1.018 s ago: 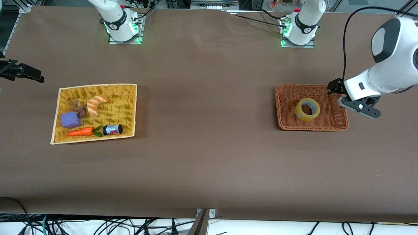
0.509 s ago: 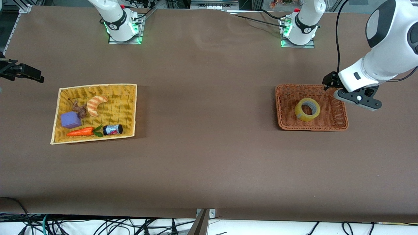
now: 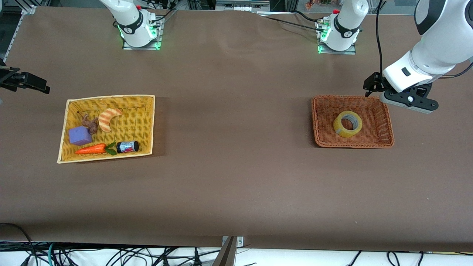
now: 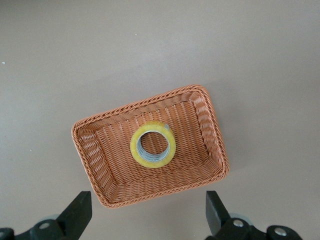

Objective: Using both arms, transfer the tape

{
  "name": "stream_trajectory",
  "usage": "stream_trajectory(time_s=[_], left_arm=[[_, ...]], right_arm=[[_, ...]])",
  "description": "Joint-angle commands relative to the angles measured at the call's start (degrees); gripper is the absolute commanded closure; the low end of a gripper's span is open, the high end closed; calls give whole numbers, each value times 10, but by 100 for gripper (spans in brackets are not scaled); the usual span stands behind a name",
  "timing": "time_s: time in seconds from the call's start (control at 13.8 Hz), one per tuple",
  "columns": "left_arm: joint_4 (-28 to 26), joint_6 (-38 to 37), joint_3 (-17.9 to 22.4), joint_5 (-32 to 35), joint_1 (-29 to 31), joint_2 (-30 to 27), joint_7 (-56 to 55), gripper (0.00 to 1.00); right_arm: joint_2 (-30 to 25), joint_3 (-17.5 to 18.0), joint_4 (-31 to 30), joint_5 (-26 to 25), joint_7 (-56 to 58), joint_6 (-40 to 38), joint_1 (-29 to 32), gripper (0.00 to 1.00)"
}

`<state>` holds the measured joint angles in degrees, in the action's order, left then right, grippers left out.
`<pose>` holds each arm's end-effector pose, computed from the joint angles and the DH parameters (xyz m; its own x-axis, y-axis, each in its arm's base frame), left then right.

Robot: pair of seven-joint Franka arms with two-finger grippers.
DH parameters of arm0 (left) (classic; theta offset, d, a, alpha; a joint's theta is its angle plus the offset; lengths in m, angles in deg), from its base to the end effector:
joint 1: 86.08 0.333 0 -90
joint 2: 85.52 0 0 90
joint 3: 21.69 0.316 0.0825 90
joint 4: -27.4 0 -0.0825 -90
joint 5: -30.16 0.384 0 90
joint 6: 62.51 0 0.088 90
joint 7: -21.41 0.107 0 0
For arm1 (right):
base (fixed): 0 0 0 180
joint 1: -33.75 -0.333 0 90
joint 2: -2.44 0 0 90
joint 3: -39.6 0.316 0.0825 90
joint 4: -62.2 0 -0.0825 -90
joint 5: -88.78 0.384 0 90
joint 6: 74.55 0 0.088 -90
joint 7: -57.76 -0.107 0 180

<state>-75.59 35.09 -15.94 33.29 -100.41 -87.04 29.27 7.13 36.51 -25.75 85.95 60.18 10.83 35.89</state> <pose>0.5422 -0.0760 0.5429 0.9543 -0.2895 -0.0741 -0.2930 -0.9552 -0.0411 0.5664 -0.0563 0.5889 0.9903 -0.0527 -0.1283 -0.0468 -0.9977 0.0483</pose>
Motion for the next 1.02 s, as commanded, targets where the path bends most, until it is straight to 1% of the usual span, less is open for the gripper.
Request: stream_trajectory(time_s=[0.0,0.07,0.22,0.44,0.51,0.65,0.95], left_arm=[[44,-10,8,-15,-10,4,-2,0],[61,-11,8,-15,-9,11,0,0],[70,-22,9,-15,-9,13,1,0],[99,-71,14,-19,-3,13,6,0],[102,-70,13,-22,2,13,3,0],[125,-71,10,-33,3,30,-4,0],[129,-73,8,-36,-1,30,-4,0]], right_arm=[[2,-5,10,10,4,-2,-2,0],[2,-5,10,10,4,-1,-2,0],[2,-5,10,10,4,-1,-2,0],[2,-5,10,10,4,-1,-2,0],[2,-5,9,10,4,-1,-2,0],[2,-4,9,10,4,-1,-2,0],[2,-5,10,10,4,-1,0,0]])
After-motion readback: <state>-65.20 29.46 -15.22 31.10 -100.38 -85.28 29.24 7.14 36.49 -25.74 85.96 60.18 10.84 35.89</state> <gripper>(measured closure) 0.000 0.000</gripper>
